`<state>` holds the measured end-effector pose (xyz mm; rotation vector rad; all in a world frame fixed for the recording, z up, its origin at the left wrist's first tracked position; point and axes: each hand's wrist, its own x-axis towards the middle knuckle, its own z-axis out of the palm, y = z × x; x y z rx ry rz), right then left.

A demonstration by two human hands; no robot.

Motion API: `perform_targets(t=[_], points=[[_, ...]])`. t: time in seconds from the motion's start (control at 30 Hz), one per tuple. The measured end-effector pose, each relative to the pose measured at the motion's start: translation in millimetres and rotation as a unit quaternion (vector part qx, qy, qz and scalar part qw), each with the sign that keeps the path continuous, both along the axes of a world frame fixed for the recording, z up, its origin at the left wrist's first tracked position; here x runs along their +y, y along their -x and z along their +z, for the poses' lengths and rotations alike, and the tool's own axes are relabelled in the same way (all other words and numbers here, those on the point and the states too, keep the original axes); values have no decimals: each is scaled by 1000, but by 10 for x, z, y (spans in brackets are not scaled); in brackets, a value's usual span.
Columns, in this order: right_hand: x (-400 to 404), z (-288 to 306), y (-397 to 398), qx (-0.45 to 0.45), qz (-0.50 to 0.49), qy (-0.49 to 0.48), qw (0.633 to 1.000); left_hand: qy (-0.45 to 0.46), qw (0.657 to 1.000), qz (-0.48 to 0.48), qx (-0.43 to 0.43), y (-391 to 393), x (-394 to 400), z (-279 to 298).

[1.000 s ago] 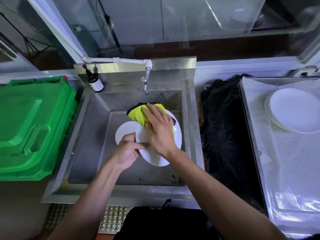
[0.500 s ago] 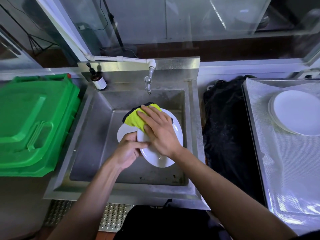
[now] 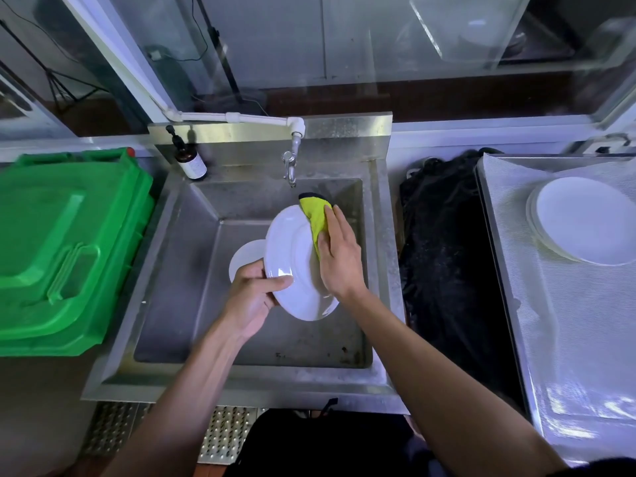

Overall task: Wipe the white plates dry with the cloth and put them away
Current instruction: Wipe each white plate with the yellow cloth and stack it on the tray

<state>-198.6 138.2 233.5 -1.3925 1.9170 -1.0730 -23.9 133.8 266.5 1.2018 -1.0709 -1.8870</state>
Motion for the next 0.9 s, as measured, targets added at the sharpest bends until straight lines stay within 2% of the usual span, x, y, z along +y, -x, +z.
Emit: perform_targets(t=[0.27, 0.47, 0.7, 0.9], points=[[238, 7, -281, -20, -41, -32, 998, -11, 1000, 25, 5, 99, -27, -23], [269, 109, -532, -47, -33, -4, 998, -29, 998, 54, 15, 150, -138, -30], [325, 45, -750, 17, -41, -2, 999, -61, 992, 78, 72, 84, -275, -5], [259, -5, -782, 18, -86, -14, 996, -75, 985, 91, 124, -34, -392, -9]])
